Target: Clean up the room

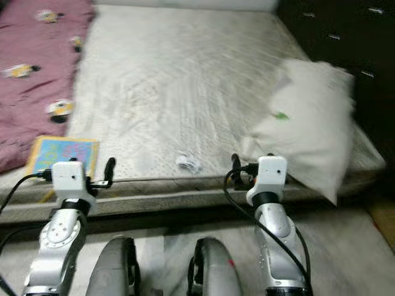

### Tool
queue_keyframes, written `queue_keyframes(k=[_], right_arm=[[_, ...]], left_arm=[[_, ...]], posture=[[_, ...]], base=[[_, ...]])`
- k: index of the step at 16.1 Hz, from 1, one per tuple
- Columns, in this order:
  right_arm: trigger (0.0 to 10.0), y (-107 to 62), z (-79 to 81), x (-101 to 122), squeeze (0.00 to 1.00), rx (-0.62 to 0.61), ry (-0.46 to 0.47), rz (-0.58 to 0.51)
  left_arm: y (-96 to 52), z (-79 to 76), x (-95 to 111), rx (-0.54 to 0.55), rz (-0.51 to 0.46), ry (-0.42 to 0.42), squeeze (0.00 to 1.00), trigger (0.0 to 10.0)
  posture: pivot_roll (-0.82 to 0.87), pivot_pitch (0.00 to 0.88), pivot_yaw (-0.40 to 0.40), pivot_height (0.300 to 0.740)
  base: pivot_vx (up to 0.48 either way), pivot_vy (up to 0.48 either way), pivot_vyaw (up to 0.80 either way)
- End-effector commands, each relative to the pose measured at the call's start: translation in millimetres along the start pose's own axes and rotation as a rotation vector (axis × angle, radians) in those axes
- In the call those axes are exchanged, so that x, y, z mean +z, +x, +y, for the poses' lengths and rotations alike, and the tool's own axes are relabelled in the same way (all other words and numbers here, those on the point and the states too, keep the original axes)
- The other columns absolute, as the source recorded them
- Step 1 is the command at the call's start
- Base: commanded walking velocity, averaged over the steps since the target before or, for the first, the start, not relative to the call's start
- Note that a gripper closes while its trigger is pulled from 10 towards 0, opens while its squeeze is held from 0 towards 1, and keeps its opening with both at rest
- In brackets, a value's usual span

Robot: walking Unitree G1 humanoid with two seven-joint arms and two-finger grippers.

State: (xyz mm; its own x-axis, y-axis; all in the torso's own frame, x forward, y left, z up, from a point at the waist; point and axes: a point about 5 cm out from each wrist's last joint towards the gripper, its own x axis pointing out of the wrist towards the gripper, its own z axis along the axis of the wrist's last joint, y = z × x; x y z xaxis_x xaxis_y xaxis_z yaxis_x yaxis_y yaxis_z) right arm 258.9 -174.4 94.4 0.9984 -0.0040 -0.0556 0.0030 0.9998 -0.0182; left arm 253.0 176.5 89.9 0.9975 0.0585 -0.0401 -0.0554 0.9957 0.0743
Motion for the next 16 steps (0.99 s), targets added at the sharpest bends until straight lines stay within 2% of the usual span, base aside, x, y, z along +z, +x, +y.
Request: queue_keyframes(k=[1,4,16], right_arm=[[10.0,2.1,-0.7,-0.4,0.00,0.004,-0.022,0.016],[10.0,3.2,-1.2,0.0,0.00,0.006,-0.023,0.019],[10.0,4.0,0.5,1.0,0.00,0.028,-0.024,0.021]], left_arm=[[-3.3,-0.1,-1.6,0.014,0.012,-0.001,0.00,10.0],[-4.1,1.5,-2.2,0.022,0.021,-0.023,0.00,10.0],[-4.3,1.4,-1.3,0.030,0.020,-0.015,0.00,10.0]], posture=[[-0.01,0.153,-0.079,0.641],[-0.01,0.163,-0.082,0.641],[-0.01,0.161,-0.084,0.641]], base=[[0.000,0.000,0.00],[0.000,0.000,0.00],[0.000,0.000,0.00]])
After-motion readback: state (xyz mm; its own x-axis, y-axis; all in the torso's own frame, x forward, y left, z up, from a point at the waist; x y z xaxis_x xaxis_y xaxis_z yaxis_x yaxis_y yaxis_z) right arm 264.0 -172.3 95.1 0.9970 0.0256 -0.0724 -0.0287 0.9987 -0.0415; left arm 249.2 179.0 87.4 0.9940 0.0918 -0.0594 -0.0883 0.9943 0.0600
